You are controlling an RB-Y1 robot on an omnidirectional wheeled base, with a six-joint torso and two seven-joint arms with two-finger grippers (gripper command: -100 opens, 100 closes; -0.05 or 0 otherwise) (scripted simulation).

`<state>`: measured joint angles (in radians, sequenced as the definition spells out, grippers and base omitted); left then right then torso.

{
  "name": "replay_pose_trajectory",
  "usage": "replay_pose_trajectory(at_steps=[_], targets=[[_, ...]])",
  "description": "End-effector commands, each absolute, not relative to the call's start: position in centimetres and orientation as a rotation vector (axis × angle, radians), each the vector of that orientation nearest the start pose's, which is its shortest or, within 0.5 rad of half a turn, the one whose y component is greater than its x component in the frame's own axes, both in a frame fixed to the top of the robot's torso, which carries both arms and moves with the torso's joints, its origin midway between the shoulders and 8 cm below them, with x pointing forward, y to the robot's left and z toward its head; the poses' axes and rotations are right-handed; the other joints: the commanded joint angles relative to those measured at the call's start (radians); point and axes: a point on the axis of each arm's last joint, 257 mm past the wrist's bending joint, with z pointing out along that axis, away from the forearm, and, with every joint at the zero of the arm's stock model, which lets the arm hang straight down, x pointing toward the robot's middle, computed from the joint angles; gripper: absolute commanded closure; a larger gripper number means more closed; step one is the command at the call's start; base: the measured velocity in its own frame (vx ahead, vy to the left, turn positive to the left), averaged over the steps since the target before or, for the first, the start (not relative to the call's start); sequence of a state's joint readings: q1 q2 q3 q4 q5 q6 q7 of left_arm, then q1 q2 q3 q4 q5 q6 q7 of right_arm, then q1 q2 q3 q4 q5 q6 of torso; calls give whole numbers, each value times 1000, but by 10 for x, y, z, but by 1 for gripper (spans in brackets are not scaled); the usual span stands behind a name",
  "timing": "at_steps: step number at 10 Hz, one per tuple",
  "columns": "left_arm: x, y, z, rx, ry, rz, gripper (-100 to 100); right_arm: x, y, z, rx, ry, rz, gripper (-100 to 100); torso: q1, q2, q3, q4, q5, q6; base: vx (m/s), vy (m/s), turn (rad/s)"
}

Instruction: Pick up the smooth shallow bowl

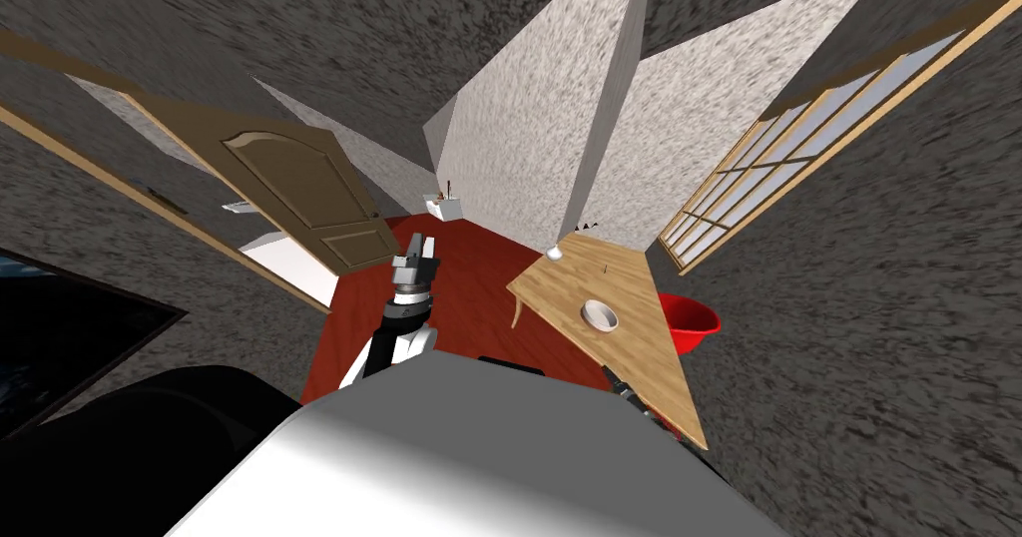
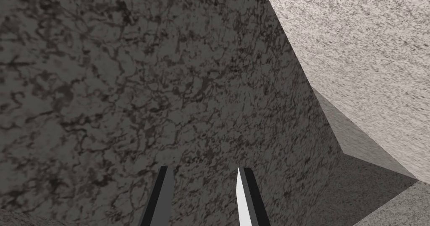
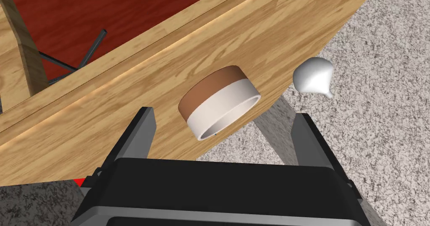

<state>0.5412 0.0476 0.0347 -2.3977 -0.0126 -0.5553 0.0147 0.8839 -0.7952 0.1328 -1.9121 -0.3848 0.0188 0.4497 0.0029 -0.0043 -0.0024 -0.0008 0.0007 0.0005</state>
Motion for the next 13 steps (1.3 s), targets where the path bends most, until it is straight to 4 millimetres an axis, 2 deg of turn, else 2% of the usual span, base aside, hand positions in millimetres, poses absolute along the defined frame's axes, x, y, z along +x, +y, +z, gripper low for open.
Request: replay_pose_trajectory(at_steps=[1,2,3,7,11,12,13], targets=[[306,276,73,-502,564,-1295,0,174,-392,-418,950,2223,427,-100,0,0,0,0,0,0,52,69,276],[306,276,73,-502,564,-1295,0,151,-399,-431,968,2287,387,-100,1,0,0,0,0,0,61,61,248],[306,276,73,-502,564,-1295,0,151,-399,-431,966,2288,386,-100,0,-1,-1,0,0,0,38,40,52],[306,276,73,-502,564,-1295,0,63,-434,-463,995,2528,201,-100,0,-2,-1,0,0,0,66,55,258],[306,276,73,-502,565,-1295,0,-12,-478,-470,955,2728,-2,-100,-1,-5,-3,-1,0,0,111,38,302],[306,276,73,-502,565,-1295,0,-12,-478,-470,954,2727,-1,-100,0,-6,-3,-1,0,0,93,34,93],[306,276,73,-502,565,-1295,0,-28,-490,-469,936,2770,-52,-100,0,-4,-2,-1,0,1,74,25,204]])
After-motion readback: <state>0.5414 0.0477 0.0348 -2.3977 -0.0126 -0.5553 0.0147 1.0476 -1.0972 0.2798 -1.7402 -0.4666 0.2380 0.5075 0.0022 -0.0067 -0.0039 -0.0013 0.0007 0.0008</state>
